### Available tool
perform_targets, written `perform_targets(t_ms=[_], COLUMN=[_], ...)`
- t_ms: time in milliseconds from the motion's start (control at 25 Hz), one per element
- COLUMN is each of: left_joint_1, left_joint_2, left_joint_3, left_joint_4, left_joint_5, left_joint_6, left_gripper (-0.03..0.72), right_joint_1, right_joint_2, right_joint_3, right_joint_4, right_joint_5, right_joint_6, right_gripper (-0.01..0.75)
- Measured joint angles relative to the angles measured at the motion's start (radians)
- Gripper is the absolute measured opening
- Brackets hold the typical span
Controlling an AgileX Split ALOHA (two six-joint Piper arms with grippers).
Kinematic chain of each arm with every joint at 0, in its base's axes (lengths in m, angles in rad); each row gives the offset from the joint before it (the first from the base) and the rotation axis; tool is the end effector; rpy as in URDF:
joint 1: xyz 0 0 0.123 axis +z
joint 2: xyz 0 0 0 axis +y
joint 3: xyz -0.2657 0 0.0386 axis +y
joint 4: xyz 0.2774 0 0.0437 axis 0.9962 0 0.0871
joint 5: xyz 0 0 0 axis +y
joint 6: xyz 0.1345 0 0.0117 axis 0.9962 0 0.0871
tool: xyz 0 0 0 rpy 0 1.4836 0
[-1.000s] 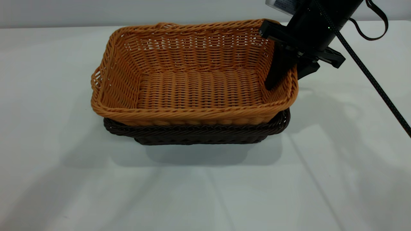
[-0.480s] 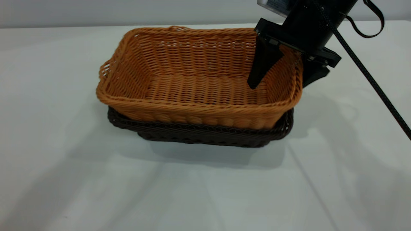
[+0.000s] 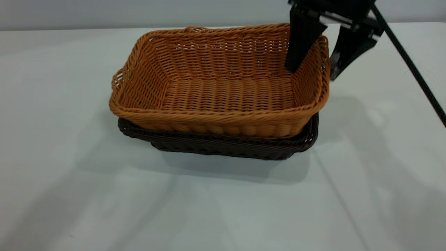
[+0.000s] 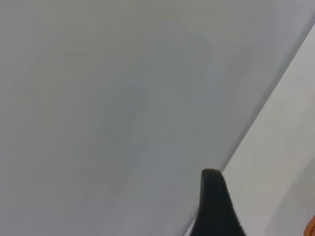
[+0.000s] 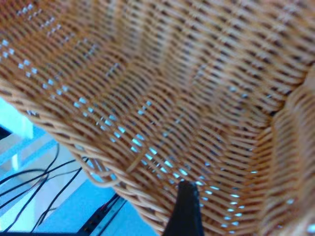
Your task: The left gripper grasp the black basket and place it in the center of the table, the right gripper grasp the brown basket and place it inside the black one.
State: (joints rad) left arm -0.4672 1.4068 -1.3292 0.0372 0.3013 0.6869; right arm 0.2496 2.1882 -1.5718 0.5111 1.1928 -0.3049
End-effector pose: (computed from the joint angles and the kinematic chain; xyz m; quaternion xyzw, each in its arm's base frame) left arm 0.3613 -0.1806 0.3746 0.4468 0.6664 0.0804 0.5915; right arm 0.3963 0.1644 0.0730 0.1575 -0.9582 -0.2291 0.0668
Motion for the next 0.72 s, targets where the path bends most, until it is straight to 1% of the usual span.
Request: perform_targets(t_ms=[160, 280, 360, 480, 600, 720], left_joint_1=[0.000, 0.000, 0.000, 0.000, 0.000, 0.000], left_joint_2=[-0.059, -0.142, -0.205, -0.305, -0.380, -0.425], left_joint_3=[0.001, 0.001, 0.001, 0.001, 0.001, 0.001], left_joint_4=[0.000, 0.000, 0.001, 0.029, 0.109, 0.219], left_joint_5=[0.037, 0.126, 0.236, 0.414, 0.582, 0.772], left_joint_6=[0.000, -0.019, -0.058, -0.167, -0.331, -0.529], left_gripper=[0.447, 0.447, 0.447, 0.447, 0.447, 0.447], right_joint_1=[0.000, 0.000, 0.000, 0.000, 0.000, 0.000], right_joint_2=[-0.072, -0.185, -0.282, -0.455, -0.605, -0.749], right_joint_3=[-0.030, -0.030, -0.030, -0.030, -0.024, 0.035], right_joint_4=[-0.063, -0.088, -0.096, -0.117, -0.145, -0.161], right_joint_5=[0.003, 0.011, 0.014, 0.026, 0.038, 0.043], right_joint_6=[0.077, 0.122, 0.131, 0.137, 0.156, 0.170], right_gripper=[0.563, 0.563, 0.563, 0.563, 0.563, 0.563])
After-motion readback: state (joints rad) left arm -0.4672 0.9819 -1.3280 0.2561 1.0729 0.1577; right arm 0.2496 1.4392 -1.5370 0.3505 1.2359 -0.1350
